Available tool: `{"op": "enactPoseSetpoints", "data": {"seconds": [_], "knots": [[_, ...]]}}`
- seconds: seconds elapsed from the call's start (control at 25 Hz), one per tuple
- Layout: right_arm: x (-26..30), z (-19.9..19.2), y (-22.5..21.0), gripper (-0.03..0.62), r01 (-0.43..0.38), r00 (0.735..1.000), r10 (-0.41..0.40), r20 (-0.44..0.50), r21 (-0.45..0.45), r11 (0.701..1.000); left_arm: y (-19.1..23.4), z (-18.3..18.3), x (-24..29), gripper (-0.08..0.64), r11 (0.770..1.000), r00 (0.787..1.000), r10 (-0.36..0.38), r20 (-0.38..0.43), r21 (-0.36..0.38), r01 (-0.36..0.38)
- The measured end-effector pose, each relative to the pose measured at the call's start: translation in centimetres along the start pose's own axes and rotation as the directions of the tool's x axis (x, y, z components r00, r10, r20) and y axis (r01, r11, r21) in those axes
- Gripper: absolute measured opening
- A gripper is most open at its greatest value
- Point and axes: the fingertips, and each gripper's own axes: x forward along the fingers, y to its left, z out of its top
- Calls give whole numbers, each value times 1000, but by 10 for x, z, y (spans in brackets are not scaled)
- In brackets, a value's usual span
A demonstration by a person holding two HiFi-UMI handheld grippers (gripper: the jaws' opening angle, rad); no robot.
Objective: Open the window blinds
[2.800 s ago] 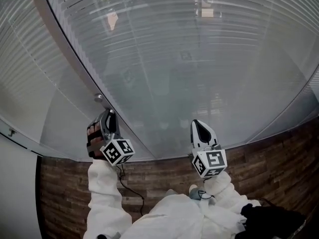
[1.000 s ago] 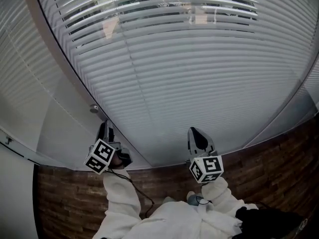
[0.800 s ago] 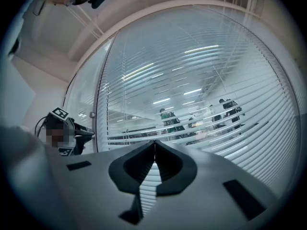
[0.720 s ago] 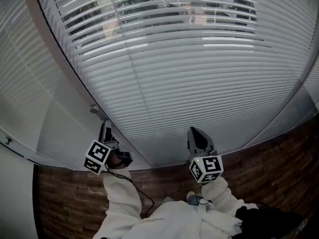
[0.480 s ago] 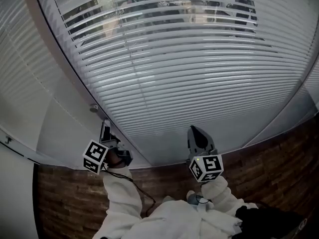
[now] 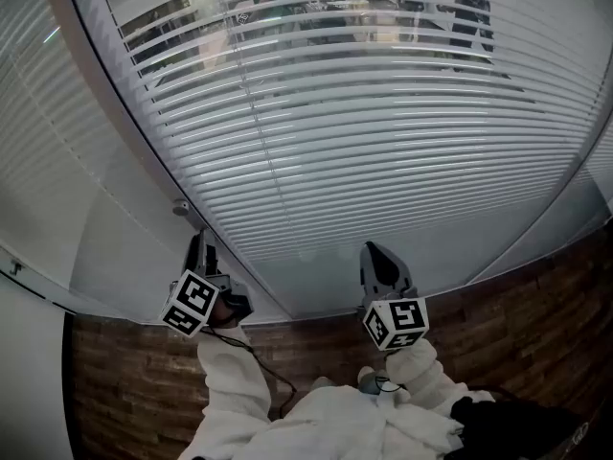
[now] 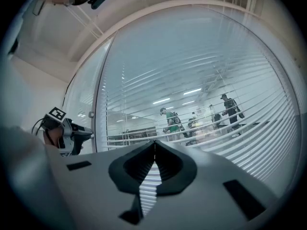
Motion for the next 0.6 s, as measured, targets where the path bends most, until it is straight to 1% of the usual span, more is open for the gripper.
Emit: {"op": "enactPoseSetpoints", "data": {"seconds": [0.04, 0.08, 0.12, 0.16, 0.2, 0.24, 0.28, 0.32, 0.36, 0.4, 0.44, 0.48, 0.52, 0.56, 0.6], "knots": [[-1, -1, 0, 12, 0, 1000, 0, 0, -1, 1000, -1, 8, -6, 123, 993, 999, 34, 37, 114, -38], [-1, -2, 0, 12, 0, 1000, 0, 0, -1, 1000, -5, 16, -13, 123, 971, 994, 67, 90, 224, -86], [-2, -3, -1, 12, 0, 1000, 0, 0, -2, 1000, -12, 23, -22, 123, 938, 984, 88, 155, 320, -134], [-2, -3, -1, 12, 0, 1000, 0, 1, -2, 1000, -22, 29, -30, 123, 898, 970, 85, 228, 404, -174], [-2, -3, -2, 12, 1, 1000, -1, 2, -2, 1000, -38, 33, -38, 123, 854, 953, 53, 297, 482, -197], [-1, -1, -2, 12, 3, 1000, -3, 3, -2, 1000, -58, 34, -44, 123, 807, 937, -5, 350, 555, -203], [0, 0, -2, 12, 4, 1000, -4, 4, -2, 1000, -79, 30, -49, 121, 763, 923, -72, 377, 618, -192], [0, 2, -2, 12, 4, 1000, -4, 5, -3, 1000, -98, 21, -51, 121, 733, 919, -127, 374, 659, -167], [1, 4, -2, 12, 4, 1000, -4, 5, -5, 1000, -112, 6, -52, 121, 729, 927, -157, 341, 673, -124], [1, 5, -1, 12, 4, 1000, -4, 5, -8, 1000, -120, -18, -50, 119, 749, 945, -170, 278, 660, -60], [0, 4, -1, 12, 4, 1000, -4, 4, -9, 1000, -125, -50, -48, 87, 779, 966, -184, 182, 626, 30], [-1, 3, -1, 12, 4, 1000, -4, -2, -11, 1000, -130, -89, -49, 0, 804, 975, -214, 62, 578, 140], [-2, 0, -1, 12, 5, 1000, -5, -11, -14, 1000, -138, -127, -53, -2, 814, 965, -257, -59, 525, 249], [-4, -3, -1, 12, 6, 1000, -6, -21, -20, 1000, -147, -159, -60, -2, 812, 942, -297, -156, 478, 335], [-6, -6, -1, 12, 6, 999, -7, -31, -28, 1000, -154, -182, -67, -2, 806, 922, -320, -218, 448, 386]]}}
